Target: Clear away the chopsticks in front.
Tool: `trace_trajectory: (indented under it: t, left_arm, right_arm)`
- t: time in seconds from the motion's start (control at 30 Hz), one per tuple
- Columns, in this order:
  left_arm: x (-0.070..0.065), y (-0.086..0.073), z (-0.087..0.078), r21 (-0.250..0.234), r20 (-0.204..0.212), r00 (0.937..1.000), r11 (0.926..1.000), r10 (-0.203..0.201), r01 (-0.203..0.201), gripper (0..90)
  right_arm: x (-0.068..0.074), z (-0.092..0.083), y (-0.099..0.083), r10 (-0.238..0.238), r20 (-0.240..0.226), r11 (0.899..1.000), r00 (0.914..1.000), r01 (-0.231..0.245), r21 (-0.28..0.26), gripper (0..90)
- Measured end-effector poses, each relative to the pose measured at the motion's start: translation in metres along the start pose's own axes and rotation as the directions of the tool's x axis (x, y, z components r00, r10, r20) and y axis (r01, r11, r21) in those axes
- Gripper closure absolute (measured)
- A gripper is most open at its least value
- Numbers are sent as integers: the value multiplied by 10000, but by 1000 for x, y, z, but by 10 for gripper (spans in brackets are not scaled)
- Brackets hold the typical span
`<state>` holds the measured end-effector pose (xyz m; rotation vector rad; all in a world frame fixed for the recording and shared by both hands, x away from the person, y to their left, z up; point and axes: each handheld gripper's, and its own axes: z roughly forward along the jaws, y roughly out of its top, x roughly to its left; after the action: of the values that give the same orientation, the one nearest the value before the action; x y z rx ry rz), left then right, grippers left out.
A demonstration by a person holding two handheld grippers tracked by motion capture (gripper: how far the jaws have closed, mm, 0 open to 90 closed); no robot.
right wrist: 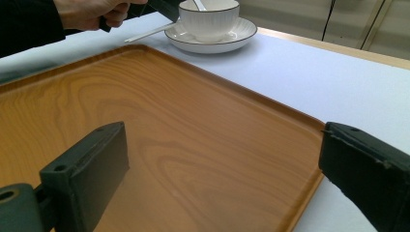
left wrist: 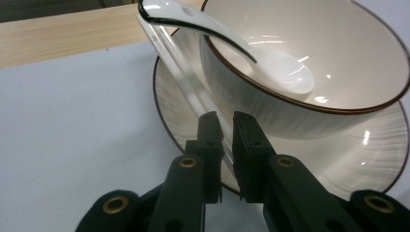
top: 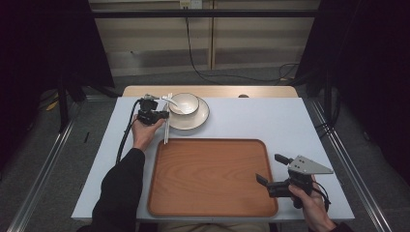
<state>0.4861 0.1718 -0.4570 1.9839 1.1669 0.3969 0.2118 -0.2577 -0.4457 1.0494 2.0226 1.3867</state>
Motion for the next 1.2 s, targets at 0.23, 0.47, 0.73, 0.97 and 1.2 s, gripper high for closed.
trace_trajectory:
  t: [0.23,0.47,0.73,0.97,1.2]
  left_arm:
    - [1,5,4,249,-406,9984,9989,-388,398,822]
    - [-1,10,10,371,-693,9956,9972,-625,651,817]
    - [-2,11,14,522,-957,9896,9922,-1075,1128,803]
    - [-2,12,16,577,-1050,9888,9919,-1065,1129,804]
    - [-4,13,17,590,-1255,9854,9906,-1154,1235,805]
  right_arm:
    - [0,0,0,3,20,10000,10000,-3,15,32]
    - [0,-1,0,0,33,10000,10000,0,-32,33]
    - [0,-1,0,10,11,10000,10000,-9,-34,32]
    - [0,-1,0,43,-80,10000,10000,-43,31,31]
    - [0,-1,1,59,-124,10000,9999,-59,16,29]
